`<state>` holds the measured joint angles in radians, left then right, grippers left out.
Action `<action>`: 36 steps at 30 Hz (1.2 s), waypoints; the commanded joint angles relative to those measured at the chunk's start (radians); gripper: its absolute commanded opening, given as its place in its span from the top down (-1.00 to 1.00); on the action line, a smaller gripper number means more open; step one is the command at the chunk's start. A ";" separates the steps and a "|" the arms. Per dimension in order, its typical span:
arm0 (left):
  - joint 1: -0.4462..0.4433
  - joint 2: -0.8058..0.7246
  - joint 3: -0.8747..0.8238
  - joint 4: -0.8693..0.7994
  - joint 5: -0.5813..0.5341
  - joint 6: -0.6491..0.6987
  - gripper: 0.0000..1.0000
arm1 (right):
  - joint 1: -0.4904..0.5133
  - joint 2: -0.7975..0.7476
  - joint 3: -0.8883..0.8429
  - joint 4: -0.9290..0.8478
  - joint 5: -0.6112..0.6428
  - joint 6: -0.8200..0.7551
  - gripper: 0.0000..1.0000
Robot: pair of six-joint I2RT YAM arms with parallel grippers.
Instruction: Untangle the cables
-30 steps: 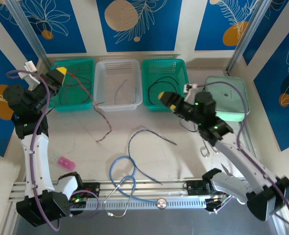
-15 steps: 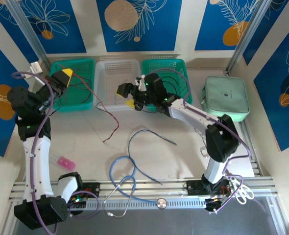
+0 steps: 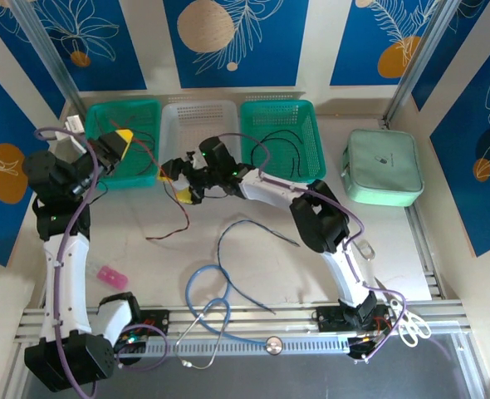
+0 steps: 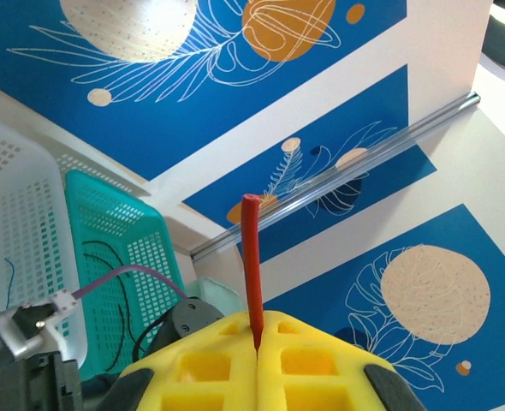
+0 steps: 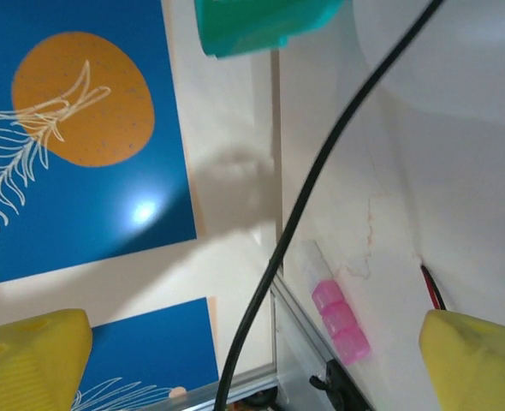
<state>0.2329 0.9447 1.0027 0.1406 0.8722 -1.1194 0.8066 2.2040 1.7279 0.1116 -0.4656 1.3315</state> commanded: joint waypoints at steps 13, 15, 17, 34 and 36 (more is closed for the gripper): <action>-0.007 -0.020 0.011 -0.004 0.027 0.031 1.00 | 0.008 0.037 0.028 0.184 -0.109 0.110 0.76; -0.007 -0.022 0.017 0.004 0.026 0.030 1.00 | 0.001 0.009 0.000 0.240 -0.092 0.114 0.93; -0.007 -0.019 0.024 0.034 0.030 0.010 1.00 | -0.006 -0.017 -0.005 0.244 -0.079 0.091 1.00; 0.030 0.017 0.109 0.189 0.019 -0.111 1.00 | -0.210 -0.446 -0.224 0.229 0.075 -0.125 1.00; 0.038 0.023 0.112 0.191 0.013 -0.109 1.00 | -0.261 -0.527 -0.277 0.207 0.098 -0.164 1.00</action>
<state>0.2539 0.9627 1.0950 0.2779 0.8864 -1.2118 0.5953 1.7622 1.5066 0.3279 -0.4229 1.2549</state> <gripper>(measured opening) 0.051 0.046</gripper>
